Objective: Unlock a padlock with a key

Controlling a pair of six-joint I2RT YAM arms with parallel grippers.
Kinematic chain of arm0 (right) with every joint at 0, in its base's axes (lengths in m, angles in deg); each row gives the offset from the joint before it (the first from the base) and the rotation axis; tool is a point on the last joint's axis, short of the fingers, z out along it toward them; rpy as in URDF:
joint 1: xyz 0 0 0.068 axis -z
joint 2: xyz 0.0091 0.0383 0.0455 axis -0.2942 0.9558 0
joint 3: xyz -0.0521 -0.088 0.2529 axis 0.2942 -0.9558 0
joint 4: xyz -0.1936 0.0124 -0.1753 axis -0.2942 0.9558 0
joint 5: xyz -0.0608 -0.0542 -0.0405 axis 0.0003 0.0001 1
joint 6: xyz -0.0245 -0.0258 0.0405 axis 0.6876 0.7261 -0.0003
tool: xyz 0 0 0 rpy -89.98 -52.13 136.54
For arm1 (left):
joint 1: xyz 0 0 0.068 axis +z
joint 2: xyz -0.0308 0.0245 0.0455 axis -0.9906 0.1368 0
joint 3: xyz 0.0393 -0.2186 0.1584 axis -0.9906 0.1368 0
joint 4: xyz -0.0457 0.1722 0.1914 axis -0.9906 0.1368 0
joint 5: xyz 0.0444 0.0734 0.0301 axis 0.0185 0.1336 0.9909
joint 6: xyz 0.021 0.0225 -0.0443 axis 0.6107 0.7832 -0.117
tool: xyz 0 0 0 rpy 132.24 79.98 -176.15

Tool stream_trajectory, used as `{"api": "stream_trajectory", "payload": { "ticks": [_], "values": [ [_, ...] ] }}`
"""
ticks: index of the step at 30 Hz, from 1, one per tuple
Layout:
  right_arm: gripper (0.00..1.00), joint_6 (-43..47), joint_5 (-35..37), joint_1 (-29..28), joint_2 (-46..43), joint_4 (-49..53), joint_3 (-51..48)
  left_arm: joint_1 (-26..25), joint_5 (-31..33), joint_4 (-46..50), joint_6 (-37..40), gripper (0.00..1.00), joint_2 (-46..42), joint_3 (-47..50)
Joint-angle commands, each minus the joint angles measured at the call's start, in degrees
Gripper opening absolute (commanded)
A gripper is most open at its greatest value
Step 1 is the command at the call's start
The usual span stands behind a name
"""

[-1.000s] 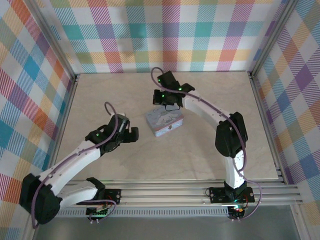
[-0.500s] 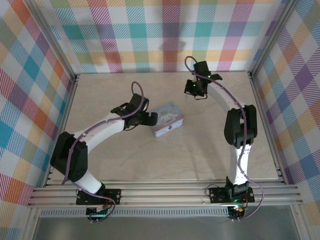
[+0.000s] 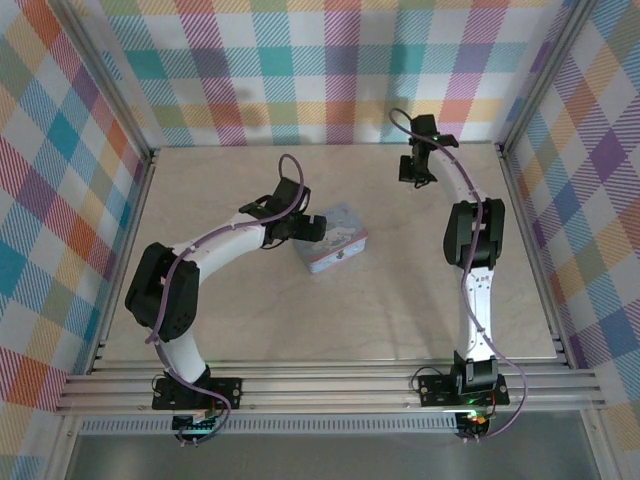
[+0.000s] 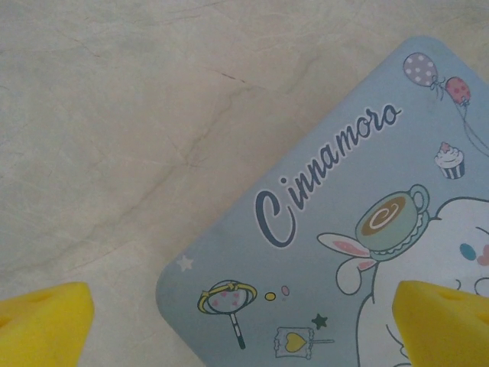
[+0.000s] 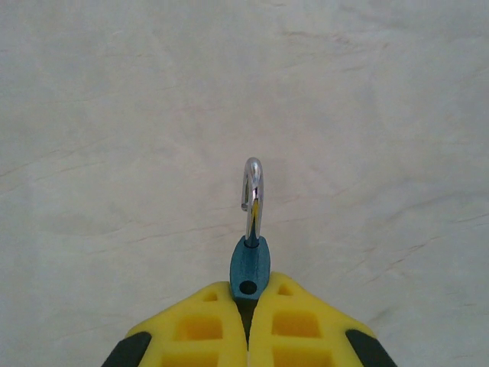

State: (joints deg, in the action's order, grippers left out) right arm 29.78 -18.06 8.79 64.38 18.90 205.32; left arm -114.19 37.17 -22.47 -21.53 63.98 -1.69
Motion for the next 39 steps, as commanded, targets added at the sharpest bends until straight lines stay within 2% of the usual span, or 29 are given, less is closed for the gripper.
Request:
{"api": "stream_trajectory", "payload": {
  "ticks": [1, 7, 16, 18, 21, 25, 30, 36, 39],
  "values": [
    [0.0, 5.9, 8.65, -0.3, 3.96, 6.66, 6.18, 0.68, -0.36, 0.06, 1.27, 1.0, -0.29, -0.53],
    [0.0, 8.29, 11.3, 0.4, 9.36, 9.37, 12.54, 0.68, 0.71, 1.24, 1.82, 1.0, -2.09, 0.64],
    [0.06, 7.14, 11.37, 1.46, 10.36, 9.9, 10.44, 0.94, 1.93, 0.83, 0.64, 1.0, -4.54, 3.41],
    [0.1, 7.05, 11.36, 1.56, 10.27, 9.98, 10.08, 1.07, 1.5, -0.79, -0.27, 1.0, -5.91, 4.96],
    [0.25, 6.59, 11.24, 1.64, 10.14, 10.29, 9.79, 1.42, 1.37, -2.62, -0.96, 1.0, -8.22, 6.86],
    [0.32, 5.36, 9.82, 1.64, 9.5, 10.86, 9.61, 2.08, 0.9, -1.55, -0.89, 1.0, -8.92, 6.85],
    [0.35, 4.65, 8.17, 1.64, 6.96, 11.17, 8.27, 2.28, 1.19, -0.92, -1.01, 1.0, -10.43, 7.88],
    [0.4, 3.66, 5.56, 1.64, -1.25, 9.67, 1.19, 2.41, 3.38, 0.83, -1.14, 1.0, -14.69, 9.82],
    [0.52, 3.33, 1.88, 1.51, -7.84, 6.49, -6.02, 2.64, 5.49, 0.85, -3.7, 1.0, -18.77, 11.35]
  ]
}}
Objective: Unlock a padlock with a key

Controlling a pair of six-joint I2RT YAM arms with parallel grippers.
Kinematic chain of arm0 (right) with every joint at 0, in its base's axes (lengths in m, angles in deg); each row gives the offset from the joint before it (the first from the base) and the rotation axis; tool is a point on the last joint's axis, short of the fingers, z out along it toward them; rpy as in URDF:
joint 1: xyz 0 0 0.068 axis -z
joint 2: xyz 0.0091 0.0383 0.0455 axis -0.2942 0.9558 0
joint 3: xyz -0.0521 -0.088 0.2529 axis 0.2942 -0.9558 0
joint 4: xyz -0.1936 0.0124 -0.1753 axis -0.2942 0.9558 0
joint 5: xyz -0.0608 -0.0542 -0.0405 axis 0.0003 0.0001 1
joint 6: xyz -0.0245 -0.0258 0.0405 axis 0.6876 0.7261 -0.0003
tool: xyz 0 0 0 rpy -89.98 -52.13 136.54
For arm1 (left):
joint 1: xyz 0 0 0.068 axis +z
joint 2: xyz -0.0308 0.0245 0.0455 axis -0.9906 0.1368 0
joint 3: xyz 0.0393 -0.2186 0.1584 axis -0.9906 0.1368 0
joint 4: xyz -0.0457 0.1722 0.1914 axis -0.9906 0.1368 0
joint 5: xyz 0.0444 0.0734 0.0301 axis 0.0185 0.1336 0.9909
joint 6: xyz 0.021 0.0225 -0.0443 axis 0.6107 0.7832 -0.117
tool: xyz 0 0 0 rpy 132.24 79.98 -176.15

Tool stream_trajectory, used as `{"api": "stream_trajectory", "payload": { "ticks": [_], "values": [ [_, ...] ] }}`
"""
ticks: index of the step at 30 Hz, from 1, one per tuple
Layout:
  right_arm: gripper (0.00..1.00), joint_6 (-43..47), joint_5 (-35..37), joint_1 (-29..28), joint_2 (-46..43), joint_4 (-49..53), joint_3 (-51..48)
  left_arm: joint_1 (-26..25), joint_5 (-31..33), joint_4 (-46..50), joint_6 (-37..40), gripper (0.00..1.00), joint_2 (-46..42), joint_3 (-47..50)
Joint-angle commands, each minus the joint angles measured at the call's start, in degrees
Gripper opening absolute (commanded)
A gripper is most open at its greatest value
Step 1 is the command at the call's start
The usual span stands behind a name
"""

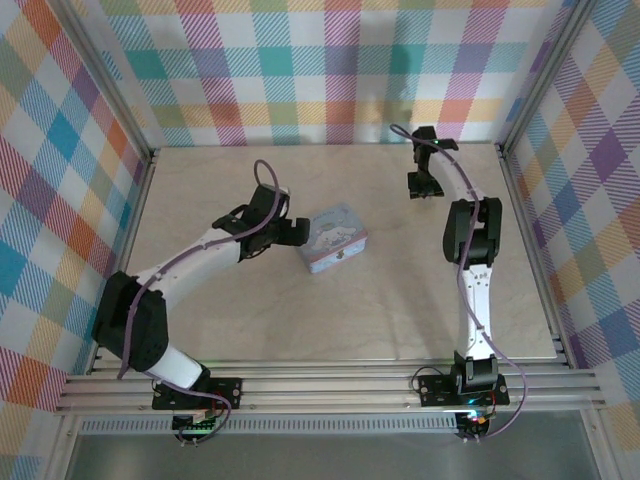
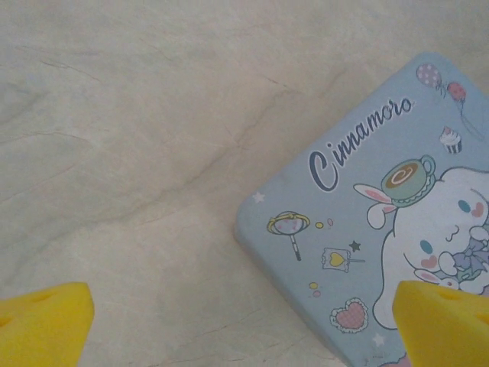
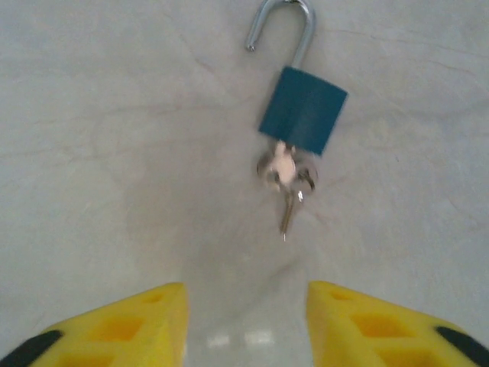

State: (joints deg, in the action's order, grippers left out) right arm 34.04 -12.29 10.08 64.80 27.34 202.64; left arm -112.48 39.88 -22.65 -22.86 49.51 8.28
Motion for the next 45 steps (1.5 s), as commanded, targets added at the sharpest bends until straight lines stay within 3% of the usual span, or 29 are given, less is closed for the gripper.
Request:
{"api": "stream_trajectory", "payload": {
  "ticks": [1, 5, 9, 13, 19, 24, 29, 33, 37, 40, 45],
  "values": [
    [0.56, -1.16, -4.85, 0.1, -11.07, -4.02, -6.82, 1.25, 2.11, 0.29, -3.3, 1.0, -6.42, 2.3],
    [0.75, -2.55, -8.22, -0.26, -23.34, -12.63, -21.46, 1.62, 1.82, -0.5, -2.95, 1.0, -14.4, 3.6],
    [0.88, -2.41, -11.51, -0.44, -35.04, -18.99, -34.29, 2.0, 7.36, 2.24, -0.74, 1.0, -19.91, 1.64],
    [1.0, -2.53, -13.76, -0.49, -46.46, -25.58, -46.68, 2.57, 12.5, -1.41, 5.45, 1.0, -26.31, 3.38],
    [1.0, -2.63, -10.34, -0.53, -60.7, -37.99, -64.39, 5.05, 15.46, -16.19, 19.22, 1.0, -32.81, 14.32],
    [1.0, -1.29, -5.56, -0.58, -68.69, -50.63, -78.84, 10.82, 13.52, -18.19, 17.26, 1.0, -32.79, 19.92],
    [1.0, 2.77, -7.24, -0.58, -72.73, -66.27, -91.87, 16.96, 12.66, -28.95, 9.68, 1.0, -34.65, 30.1],
    [1.0, 4.38, -6.36, -0.5, -72.56, -70.63, -95.71, 20.65, 11.47, -34.03, 7.18, 1.0, -34.23, 36.46],
    [1.0, 4.7, -5.13, -0.51, -70.56, -78.76, -99.47, 23.05, 9.85, -39.35, 5.9, 1.0, -30.04, 40.47],
    [1.0, 3.54, -5.63, -0.47, -68.29, -84.84, -101.56, 24.93, 9.9, -48.83, 3.01, 1.0, -26.39, 45.3],
    [1.0, 3.64, -5.49, -0.36, -64.32, -93.25, -103.86, 25.51, 7.4, -57.89, 7.05, 1.0, -18.35, 47.22]
  ]
}}
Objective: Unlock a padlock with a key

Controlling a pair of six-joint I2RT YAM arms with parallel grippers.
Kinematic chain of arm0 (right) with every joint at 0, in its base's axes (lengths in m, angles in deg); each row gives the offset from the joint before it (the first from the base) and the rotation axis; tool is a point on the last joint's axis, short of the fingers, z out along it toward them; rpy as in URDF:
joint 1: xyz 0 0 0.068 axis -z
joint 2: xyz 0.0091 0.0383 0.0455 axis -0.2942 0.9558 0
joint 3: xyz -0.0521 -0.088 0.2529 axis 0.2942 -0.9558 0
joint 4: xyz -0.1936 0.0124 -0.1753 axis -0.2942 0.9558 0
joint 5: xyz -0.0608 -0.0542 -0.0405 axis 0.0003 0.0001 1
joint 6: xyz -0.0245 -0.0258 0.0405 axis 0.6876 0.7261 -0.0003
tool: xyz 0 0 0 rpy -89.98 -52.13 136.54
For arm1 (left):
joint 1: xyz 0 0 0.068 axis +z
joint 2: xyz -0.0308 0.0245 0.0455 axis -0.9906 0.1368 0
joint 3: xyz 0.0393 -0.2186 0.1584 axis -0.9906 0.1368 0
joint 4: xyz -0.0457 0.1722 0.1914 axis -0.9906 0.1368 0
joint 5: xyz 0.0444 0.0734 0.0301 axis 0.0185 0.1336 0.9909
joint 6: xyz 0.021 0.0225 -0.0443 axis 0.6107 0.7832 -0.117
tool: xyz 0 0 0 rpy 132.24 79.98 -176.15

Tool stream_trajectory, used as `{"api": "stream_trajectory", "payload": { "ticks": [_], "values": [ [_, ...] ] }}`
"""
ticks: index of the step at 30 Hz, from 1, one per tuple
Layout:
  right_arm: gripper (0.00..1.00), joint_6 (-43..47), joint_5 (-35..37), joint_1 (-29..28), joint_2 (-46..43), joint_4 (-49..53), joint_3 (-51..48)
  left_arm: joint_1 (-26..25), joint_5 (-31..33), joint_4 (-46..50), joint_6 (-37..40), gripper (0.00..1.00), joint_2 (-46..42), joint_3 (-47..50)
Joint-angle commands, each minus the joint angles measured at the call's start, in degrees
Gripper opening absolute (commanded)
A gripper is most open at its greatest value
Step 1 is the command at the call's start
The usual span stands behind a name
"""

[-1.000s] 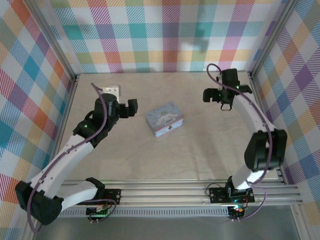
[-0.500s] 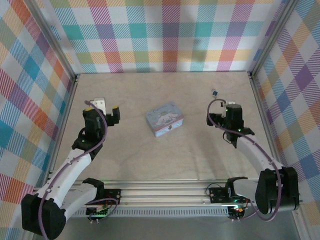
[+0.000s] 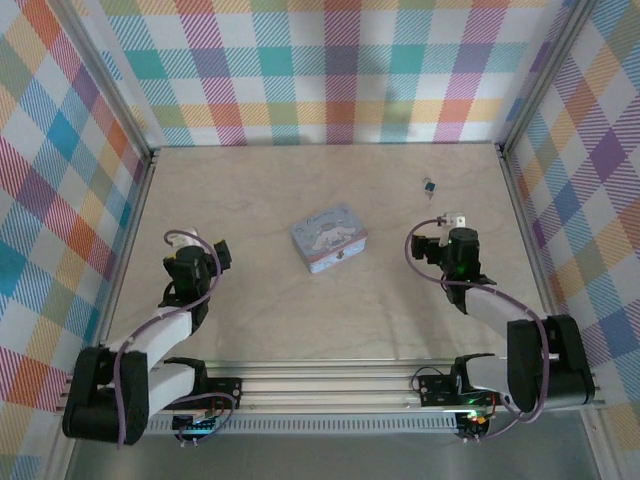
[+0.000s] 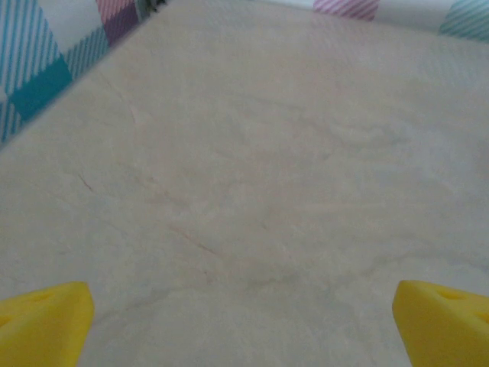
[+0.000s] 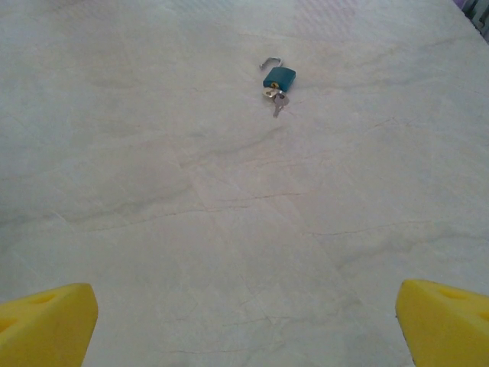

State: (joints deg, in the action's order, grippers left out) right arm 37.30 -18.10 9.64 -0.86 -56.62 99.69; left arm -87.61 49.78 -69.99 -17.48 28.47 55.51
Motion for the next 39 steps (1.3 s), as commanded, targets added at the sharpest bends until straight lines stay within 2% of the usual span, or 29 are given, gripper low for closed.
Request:
{"api": "stream_trajectory", "payload": {
  "ticks": [1, 8, 13, 15, 18, 20, 39],
  "values": [
    [1.0, 0.48, 0.86, 0.08, 2.0, -11.28, -1.28, 0.59, -3.55, -11.63, 2.9, 1.0, 4.28, -0.17],
    [1.0, 2.09, 1.59, 1.02, 6.69, -22.31, -3.82, 1.08, -8.08, -22.43, 5.58, 1.0, 13.7, -0.92],
    [1.0, 1.64, 0.01, 1.87, 12.51, -27.41, -3.93, 1.08, -11.62, -28.13, 7.11, 1.0, 21.91, -1.56],
    [1.0, 0.5, -0.37, 2.76, 12.45, -25.59, -3.36, 1.07, -13.0, -29.36, 7.8, 1.0, 24.0, -2.04],
    [1.0, -0.57, 0.59, 3.34, 15.45, -24.19, -1.23, 1.03, -16.7, -24.69, 9.44, 1.0, 24.17, -4.65],
    [1.0, -2.28, -1.91, 5.42, 15.22, -22.88, -0.98, 1.55, -17.66, -19.77, 8.99, 1.0, 24.48, -7.22],
    [1.0, -2.19, -1.93, 5.44, 15.27, -23.72, -1.14, 1.87, -16.77, -19.32, 8.26, 1.0, 24.4, -7.42]
  ]
}}
